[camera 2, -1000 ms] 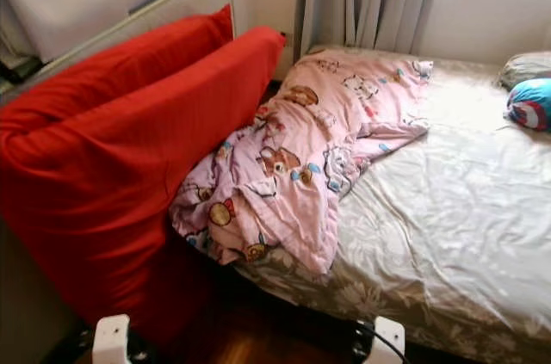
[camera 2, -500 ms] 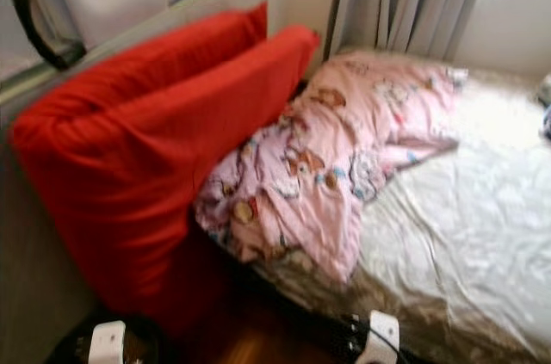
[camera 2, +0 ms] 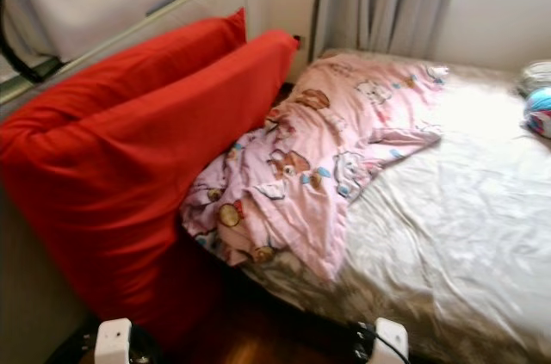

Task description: Clean up the room

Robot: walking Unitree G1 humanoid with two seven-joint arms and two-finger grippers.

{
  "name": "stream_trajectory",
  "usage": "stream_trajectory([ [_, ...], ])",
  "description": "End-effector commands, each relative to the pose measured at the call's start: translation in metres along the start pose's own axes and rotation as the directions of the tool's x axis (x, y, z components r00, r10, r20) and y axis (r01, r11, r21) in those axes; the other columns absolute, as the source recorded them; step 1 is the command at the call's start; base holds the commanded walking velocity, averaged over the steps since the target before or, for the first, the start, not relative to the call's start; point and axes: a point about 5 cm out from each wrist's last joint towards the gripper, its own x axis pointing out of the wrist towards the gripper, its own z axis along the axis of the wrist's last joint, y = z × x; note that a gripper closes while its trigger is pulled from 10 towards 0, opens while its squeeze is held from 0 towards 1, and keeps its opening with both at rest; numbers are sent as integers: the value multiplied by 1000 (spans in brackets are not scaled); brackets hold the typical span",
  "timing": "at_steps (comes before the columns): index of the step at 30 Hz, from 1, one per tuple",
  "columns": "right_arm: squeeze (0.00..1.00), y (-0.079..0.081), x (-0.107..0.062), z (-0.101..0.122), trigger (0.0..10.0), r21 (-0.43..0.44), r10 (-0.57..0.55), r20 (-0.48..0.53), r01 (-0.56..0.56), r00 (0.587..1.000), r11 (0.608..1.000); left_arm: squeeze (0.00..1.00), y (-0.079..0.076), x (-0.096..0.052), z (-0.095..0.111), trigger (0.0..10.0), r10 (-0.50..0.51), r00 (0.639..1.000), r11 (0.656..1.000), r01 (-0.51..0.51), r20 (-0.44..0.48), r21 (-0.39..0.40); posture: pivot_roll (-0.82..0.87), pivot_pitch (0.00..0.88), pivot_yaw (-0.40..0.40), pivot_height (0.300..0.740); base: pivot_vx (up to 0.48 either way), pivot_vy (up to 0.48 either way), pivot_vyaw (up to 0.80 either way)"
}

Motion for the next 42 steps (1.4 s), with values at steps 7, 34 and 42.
stream_trajectory([
  [7, 0, 7, 1, 2, 10000, 1, 30, -1, -30, 1000, 1000, 0, -2, 0, -1, 10000, -4, 1000, 1000, 4, -3, 8, -29, 0, 22, 740, 303, 0, 114],
  [34, 0, 6, 1, 8, 10000, 11, 42, 38, -42, 998, 999, 0, -7, 2, 11, 10000, -20, 998, 998, 25, 67, -64, -28, 0, 2, 740, 193, 0, 96],
  [42, 0, 10, 3, 35, 10000, -65, 63, 179, -52, 982, 996, 0, -4, 4, 38, 10000, -2, 978, 991, 30, 209, -127, -19, 0, -25, 740, 0, 0, 0],
])
